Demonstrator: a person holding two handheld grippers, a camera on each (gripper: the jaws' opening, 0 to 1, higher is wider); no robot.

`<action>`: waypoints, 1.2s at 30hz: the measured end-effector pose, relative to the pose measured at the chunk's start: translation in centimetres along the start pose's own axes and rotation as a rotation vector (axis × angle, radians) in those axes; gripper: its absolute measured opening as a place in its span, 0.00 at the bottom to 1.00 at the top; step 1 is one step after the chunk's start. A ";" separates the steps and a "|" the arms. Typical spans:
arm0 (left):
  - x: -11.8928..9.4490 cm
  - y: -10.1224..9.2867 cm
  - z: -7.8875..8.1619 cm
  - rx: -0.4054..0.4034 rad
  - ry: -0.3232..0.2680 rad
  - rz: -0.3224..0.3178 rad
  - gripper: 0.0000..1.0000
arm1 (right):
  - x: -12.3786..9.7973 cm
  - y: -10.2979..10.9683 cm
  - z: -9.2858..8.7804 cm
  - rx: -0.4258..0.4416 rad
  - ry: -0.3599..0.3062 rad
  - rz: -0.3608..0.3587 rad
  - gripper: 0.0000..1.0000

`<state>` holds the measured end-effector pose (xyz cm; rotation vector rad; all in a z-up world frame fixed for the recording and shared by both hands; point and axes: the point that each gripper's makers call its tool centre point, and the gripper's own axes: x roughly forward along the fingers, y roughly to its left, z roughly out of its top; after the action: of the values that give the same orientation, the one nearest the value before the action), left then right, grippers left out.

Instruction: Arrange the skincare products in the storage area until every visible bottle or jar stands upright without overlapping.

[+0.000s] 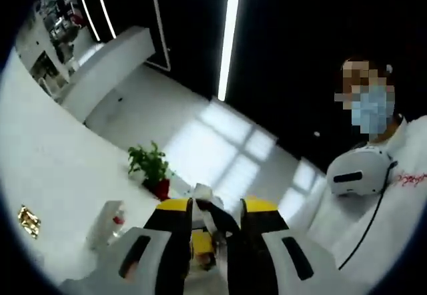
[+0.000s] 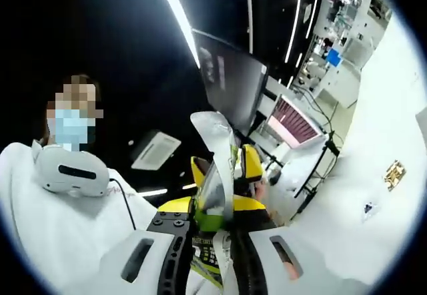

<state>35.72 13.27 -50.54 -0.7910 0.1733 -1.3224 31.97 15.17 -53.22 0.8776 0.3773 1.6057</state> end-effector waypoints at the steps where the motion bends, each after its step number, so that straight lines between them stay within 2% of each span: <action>1: 0.0 0.3 -0.1 0.006 0.006 0.016 0.14 | 0.1 0.0 -0.1 -0.001 0.003 0.000 0.20; 2: 0.0 0.7 0.3 0.004 -0.017 0.032 0.13 | -0.1 -0.3 0.1 0.002 -0.006 -0.014 0.20; 3: -0.1 0.7 0.2 -0.013 -0.015 0.034 0.12 | -0.1 -0.5 0.2 0.001 -0.016 -0.024 0.20; 4: -0.3 1.5 0.5 -0.020 -0.028 0.084 0.11 | -0.3 -0.9 0.3 0.004 -0.023 -0.044 0.20; 5: -0.4 1.7 0.2 -0.029 -0.012 0.097 0.10 | -0.5 -1.1 0.2 0.004 -0.015 -0.059 0.21; 9: -0.5 1.5 0.5 -0.017 -0.015 0.121 0.05 | -1.1 -1.8 0.1 -0.051 -0.018 -0.113 0.21; 12: -1.1 2.3 1.2 -0.041 -0.048 0.170 0.04 | -2.0 -2.3 1.0 -0.025 -0.084 -0.146 0.16; 15: -1.4 3.0 1.2 -0.061 -0.056 0.212 0.03 | -2.2 -2.2 1.5 -0.034 -0.114 -0.160 0.10; 19: -1.6 4.0 0.8 -0.066 -0.030 0.276 0.03 | -2.4 -2.6 1.5 -0.038 -0.109 -0.194 0.08; 21: -1.9 4.6 0.7 -0.027 -0.009 0.320 0.04 | -2.9 -3.7 1.5 -0.038 -0.113 -0.273 0.07; 22: -2.0 4.8 0.7 0.020 0.001 0.329 0.04 | -2.9 -3.7 1.2 -0.009 -0.100 -0.269 0.06; 23: -1.9 4.6 1.0 0.088 -0.007 0.306 0.05 | -2.9 -3.5 1.3 -0.018 -0.103 -0.257 0.05; 24: -2.0 4.3 0.8 0.088 -0.004 0.283 0.05 | -3.0 -3.6 1.4 -0.013 -0.118 -0.265 0.05; 25: -2.2 4.4 0.4 0.047 0.003 0.275 0.06 | -2.9 -3.5 1.5 0.008 -0.129 -0.264 0.04; 26: -2.2 4.0 -0.3 0.015 0.031 0.248 0.10 | -2.8 -3.3 1.5 0.009 -0.129 -0.257 0.04; 28: -2.2 4.3 -1.2 0.019 0.047 0.249 0.30 | -2.5 -2.8 1.6 0.005 -0.142 -0.249 0.04; 29: -2.1 4.2 -1.9 0.011 0.064 0.244 0.44 | -2.3 -2.6 2.0 0.018 -0.167 -0.235 0.04; 30: -1.9 4.1 -2.5 0.004 0.075 0.235 0.49 | -2.3 -2.5 2.3 0.034 -0.189 -0.231 0.04; 31: -1.7 3.3 -3.4 -0.001 0.095 0.195 0.49 | -2.2 -2.5 2.6 0.044 -0.208 -0.230 0.04; 32: -1.5 2.9 -4.0 -0.005 0.107 0.181 0.42 | -2.2 -2.6 2.7 0.056 -0.222 -0.233 0.04; 35: -1.4 2.5 -5.0 0.040 0.124 0.188 0.19 | -2.1 -3.1 2.8 0.069 -0.238 -0.253 0.04; 36: -1.6 2.8 -4.6 0.031 0.092 0.208 0.19 | -2.4 -3.8 2.9 0.063 -0.243 -0.290 0.03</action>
<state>35.01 12.85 -56.08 -0.6678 0.2993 -1.1618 36.65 13.14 -54.66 1.0045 0.3660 1.2116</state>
